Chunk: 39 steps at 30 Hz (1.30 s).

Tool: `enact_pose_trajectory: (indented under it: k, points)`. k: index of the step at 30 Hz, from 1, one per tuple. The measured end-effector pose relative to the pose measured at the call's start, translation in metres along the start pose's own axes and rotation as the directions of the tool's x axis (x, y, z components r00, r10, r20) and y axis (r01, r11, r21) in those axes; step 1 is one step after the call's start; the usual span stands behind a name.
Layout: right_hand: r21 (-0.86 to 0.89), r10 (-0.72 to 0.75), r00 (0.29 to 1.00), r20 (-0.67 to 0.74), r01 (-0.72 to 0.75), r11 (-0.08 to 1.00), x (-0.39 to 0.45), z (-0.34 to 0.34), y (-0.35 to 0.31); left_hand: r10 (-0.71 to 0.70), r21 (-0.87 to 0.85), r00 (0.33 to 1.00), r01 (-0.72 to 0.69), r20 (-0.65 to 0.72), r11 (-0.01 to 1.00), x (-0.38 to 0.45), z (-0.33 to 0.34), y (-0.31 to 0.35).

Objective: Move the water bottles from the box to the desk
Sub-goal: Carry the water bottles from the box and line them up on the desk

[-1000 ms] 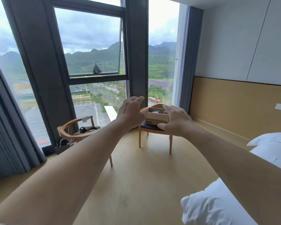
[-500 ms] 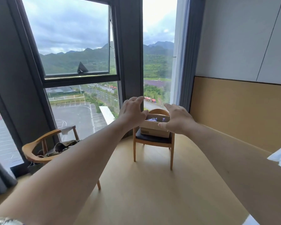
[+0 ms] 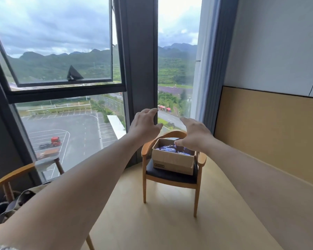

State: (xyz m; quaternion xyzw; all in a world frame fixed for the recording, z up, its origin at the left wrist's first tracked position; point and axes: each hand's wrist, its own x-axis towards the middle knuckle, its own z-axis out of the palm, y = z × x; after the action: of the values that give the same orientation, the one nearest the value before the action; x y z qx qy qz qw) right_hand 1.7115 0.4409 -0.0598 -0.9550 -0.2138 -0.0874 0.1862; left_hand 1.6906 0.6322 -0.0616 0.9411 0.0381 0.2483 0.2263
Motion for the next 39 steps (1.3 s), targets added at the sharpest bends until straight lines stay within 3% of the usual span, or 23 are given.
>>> enact_pose_trajectory:
  k: [9, 20, 32, 39]
  points:
    - [0.013, 0.139, 0.989, -0.04, -0.139, 0.99, 0.226, 0.052, 0.034, 0.094, -0.022, 0.994, -0.092, 0.061, 0.995, 0.23, 0.084, -0.09]
    - [0.022, 0.224, 0.974, -0.019, -0.223, 0.975, 0.454, 0.102, 0.119, 0.147, -0.029, 0.98, -0.144, 0.133, 0.989, 0.448, 0.202, -0.126]
    - [-0.001, 0.187, 0.98, 0.067, -0.187, 0.982, 0.681, 0.143, 0.278, 0.026, -0.011, 0.981, -0.024, 0.194, 1.0, 0.65, 0.38, -0.119]
    - [0.022, 0.201, 0.971, 0.131, -0.206, 0.978, 0.754, 0.188, 0.324, -0.035, 0.01, 0.963, 0.033, 0.267, 0.999, 0.709, 0.455, -0.14]
